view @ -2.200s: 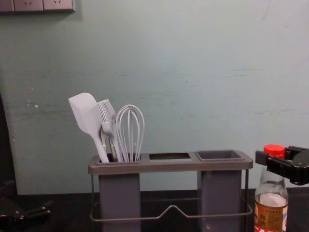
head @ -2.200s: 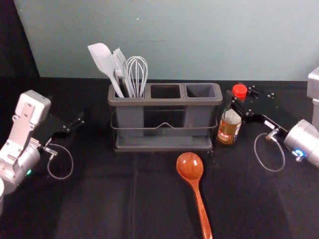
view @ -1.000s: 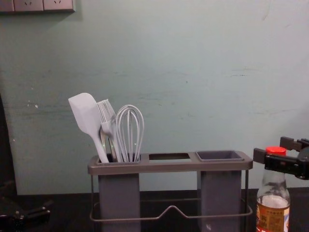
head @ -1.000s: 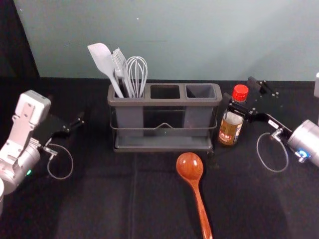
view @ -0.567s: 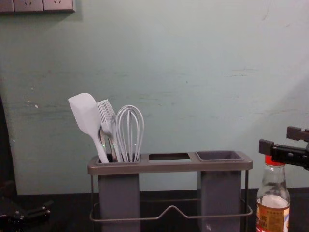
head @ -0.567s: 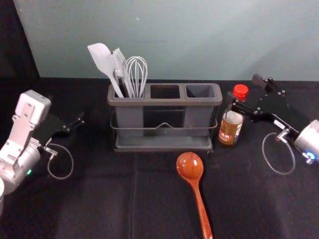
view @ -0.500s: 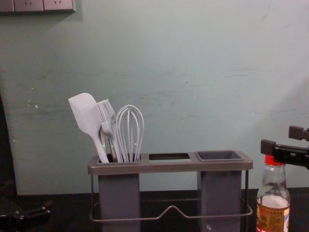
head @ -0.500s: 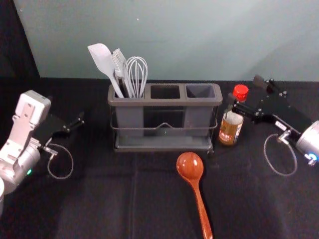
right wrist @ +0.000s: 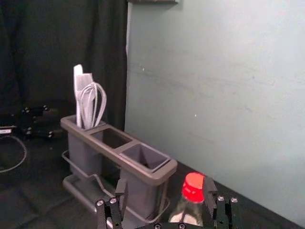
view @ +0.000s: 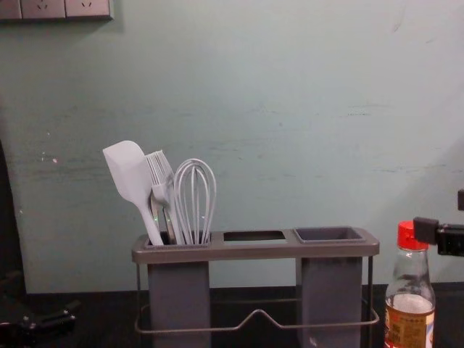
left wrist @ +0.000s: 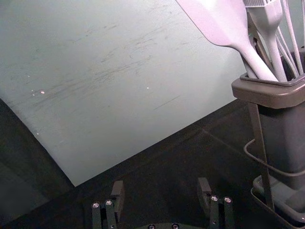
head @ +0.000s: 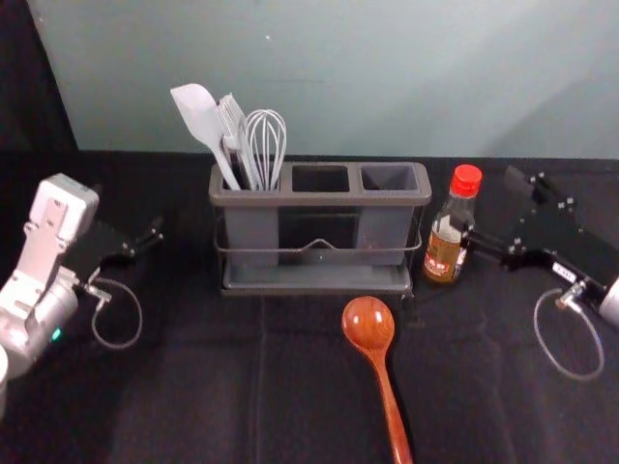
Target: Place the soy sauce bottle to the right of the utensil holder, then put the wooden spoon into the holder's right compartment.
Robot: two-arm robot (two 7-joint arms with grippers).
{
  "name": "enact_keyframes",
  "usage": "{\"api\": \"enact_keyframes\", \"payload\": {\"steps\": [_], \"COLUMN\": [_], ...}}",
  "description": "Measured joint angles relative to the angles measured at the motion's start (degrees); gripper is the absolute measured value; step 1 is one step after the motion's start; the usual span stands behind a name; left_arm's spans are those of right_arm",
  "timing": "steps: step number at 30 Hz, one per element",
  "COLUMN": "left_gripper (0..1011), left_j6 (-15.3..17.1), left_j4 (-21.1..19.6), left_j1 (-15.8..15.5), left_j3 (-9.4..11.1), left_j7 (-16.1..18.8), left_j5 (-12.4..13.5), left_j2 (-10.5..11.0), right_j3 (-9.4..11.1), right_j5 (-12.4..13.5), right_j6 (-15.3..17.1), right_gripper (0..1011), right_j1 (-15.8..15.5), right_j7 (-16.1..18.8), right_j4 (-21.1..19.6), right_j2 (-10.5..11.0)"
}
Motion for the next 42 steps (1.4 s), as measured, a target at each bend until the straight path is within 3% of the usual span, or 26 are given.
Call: {"api": "enact_keyframes", "payload": {"steps": [9,15,21,28,33,39,42], "left_gripper": [1005,1005,1005,1005,1005,1005,1005], "left_j6": [0.00,0.00,0.00,0.00,0.00,0.00,0.00], "left_j4": [0.00,0.00,0.00,0.00,0.00,0.00,0.00], "left_j1": [0.00,0.00,0.00,0.00,0.00,0.00,0.00], "left_j3": [0.00,0.00,0.00,0.00,0.00,0.00,0.00], "left_j7": [0.00,0.00,0.00,0.00,0.00,0.00,0.00], "left_j5": [0.00,0.00,0.00,0.00,0.00,0.00,0.00], "left_j2": [0.00,0.00,0.00,0.00,0.00,0.00,0.00], "right_j3": [-0.05,-1.07,-2.71,-4.18,-3.78,-7.75,-8.08], "right_j5": [-0.89,-3.99,-6.89,-9.05,-10.07,-13.61,-13.49], "right_j6": [7.14,10.43,14.92,22.69,24.72,26.54,26.21], "right_gripper": [1004,1004,1004,1004,1004,1004,1004], "right_j1": [-5.03,-7.31,-8.08,-7.87,-8.42,-7.16,-6.84], "right_j7": [-2.31,-5.90,-8.73,-12.06,-13.39,-16.46,-15.95], "right_j4": [-8.04,-12.02,-14.67,-16.76,-17.04,-16.29,-15.44], "right_j2": [1.67,0.94,-0.98,-3.81,-4.87,-9.43,-10.18]}}
